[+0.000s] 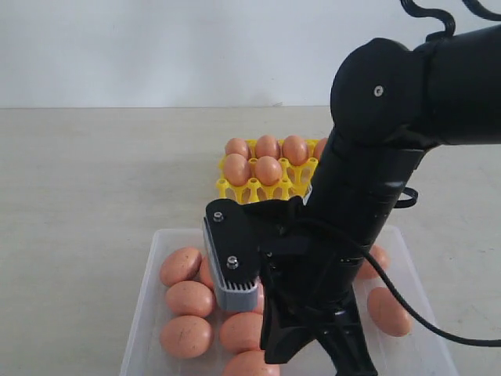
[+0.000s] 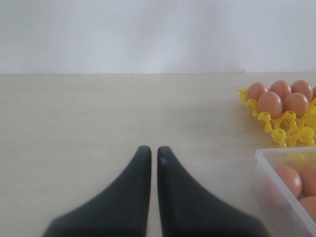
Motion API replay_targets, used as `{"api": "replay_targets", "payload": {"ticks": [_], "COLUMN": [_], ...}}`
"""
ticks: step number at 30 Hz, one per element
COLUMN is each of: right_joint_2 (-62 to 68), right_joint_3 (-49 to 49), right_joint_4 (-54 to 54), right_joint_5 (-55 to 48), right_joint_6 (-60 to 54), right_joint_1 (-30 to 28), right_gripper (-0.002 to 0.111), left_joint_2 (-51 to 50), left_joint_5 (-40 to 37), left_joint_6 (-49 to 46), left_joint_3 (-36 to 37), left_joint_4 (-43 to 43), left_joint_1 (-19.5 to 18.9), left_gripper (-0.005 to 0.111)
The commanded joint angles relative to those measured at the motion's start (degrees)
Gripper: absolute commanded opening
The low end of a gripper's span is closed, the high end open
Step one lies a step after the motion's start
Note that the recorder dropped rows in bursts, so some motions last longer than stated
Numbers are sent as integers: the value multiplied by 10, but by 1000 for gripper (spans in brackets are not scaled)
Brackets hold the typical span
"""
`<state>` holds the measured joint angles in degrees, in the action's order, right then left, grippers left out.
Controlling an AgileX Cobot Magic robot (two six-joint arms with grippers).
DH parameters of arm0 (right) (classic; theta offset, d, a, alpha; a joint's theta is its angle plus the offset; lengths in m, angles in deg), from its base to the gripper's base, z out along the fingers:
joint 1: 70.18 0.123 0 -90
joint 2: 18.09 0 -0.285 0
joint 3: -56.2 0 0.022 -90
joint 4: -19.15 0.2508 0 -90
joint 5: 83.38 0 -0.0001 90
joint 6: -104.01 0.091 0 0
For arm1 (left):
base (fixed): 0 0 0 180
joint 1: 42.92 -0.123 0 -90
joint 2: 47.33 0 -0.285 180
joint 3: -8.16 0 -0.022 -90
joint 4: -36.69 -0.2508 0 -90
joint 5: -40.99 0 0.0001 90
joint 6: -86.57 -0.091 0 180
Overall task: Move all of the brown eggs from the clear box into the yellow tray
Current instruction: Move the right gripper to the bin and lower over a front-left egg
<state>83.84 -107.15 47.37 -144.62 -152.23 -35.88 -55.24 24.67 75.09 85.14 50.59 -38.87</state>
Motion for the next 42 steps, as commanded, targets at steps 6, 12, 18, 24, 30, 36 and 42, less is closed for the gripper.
{"api": "replay_targets", "payload": {"ticks": [6, 12, 18, 24, 30, 36, 42], "right_joint_2": [-2, 8, 36, 36, 36, 36, 36], "right_joint_3": [-1, -1, -1, -1, -1, -1, -1], "right_joint_4": [-3, -2, 24, 43, 47, 108, 125], "right_joint_5": [18, 42, 25, 21, 61, 66, 74], "right_joint_6": [-31, -31, -23, -23, -23, -15, 28], "right_joint_1": [1, 1, 2, 2, 2, 2, 2], "right_gripper": [1, 1, 1, 10, 66, 73, 69], "left_joint_2": [1, 1, 1, 1, 1, 1, 1], "left_joint_5": [1, 1, 1, 1, 1, 1, 1], "left_joint_6": [-1, -1, -1, -1, -1, -1, -1], "left_joint_3": [2, 2, 2, 2, 2, 2, 2], "left_joint_4": [1, 1, 1, 1, 1, 1, 1], "left_joint_1": [5, 5, 5, 5, 5, 5, 5], "left_gripper": [4, 4, 4, 4, 4, 4, 4]}}
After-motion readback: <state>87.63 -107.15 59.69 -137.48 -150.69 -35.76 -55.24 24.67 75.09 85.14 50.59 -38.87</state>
